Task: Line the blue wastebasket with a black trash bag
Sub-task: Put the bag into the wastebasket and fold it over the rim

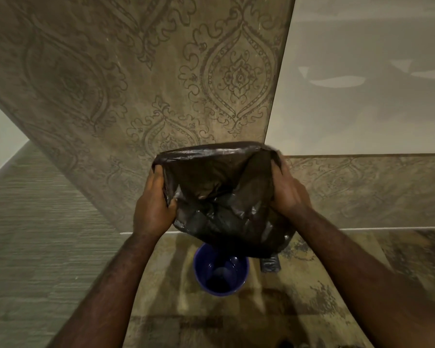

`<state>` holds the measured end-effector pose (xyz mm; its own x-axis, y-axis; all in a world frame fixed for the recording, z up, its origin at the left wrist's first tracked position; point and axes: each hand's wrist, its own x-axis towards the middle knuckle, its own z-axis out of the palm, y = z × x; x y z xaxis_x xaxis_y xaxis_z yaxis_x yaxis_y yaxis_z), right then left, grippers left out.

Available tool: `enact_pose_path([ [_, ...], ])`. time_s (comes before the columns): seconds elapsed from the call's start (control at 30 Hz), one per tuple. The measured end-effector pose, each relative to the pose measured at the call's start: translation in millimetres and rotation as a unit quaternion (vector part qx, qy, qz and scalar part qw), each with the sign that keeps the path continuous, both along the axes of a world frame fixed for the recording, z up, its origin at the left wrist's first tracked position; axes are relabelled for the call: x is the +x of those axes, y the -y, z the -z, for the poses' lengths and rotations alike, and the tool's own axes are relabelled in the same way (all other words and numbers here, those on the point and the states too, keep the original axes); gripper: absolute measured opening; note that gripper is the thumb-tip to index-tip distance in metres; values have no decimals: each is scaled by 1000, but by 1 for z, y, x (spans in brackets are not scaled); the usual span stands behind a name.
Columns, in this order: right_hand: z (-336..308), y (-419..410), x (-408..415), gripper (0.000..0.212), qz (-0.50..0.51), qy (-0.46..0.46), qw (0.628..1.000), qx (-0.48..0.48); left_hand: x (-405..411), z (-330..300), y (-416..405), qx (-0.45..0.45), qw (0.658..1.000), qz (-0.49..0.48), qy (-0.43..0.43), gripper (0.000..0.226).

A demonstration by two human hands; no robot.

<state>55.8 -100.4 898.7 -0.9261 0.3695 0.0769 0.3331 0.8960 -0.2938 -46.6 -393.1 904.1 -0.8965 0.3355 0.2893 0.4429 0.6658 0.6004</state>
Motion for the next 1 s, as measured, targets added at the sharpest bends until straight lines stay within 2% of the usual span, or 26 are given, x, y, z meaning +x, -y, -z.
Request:
enact_pose_path([
  [0.07,15,-2,2,75,-32,121,992,6,-1,10,9,-14,997,65,40,78],
  [0.1,23,-3,4,74,-41,134,990,-1,0,15,13,-32,992,108,52,76],
  [0.17,35,-3,8,76,-29,94,995,-29,0,24,19,-36,988,141,48,73],
  [0.3,49,7,6,88,5,29,998,-50,1,36,19,-14,994,95,58,73],
  [0.37,59,10,4,97,0,33,997,-68,-2,43,16,-15,993,99,65,70],
  [0.47,83,4,3,104,-19,75,993,-86,-10,64,10,-7,989,116,90,51],
  [0.57,101,3,4,85,-2,66,991,-114,-17,92,9,-4,986,113,120,53],
  [0.63,115,2,3,64,88,31,982,-167,-15,105,7,31,987,108,118,48],
  [0.7,136,1,9,70,94,-24,982,-162,-7,119,7,51,989,100,96,56],
  [0.73,146,1,15,74,75,-8,984,-163,-2,125,7,47,991,90,89,59],
  [0.8,169,1,20,78,25,91,978,-185,2,150,7,23,991,73,110,63],
  [0.87,189,1,19,87,-7,140,974,-176,3,176,4,2,987,93,134,69],
  [1.0,210,3,16,96,-27,39,982,-185,1,215,0,-31,984,93,148,79],
])
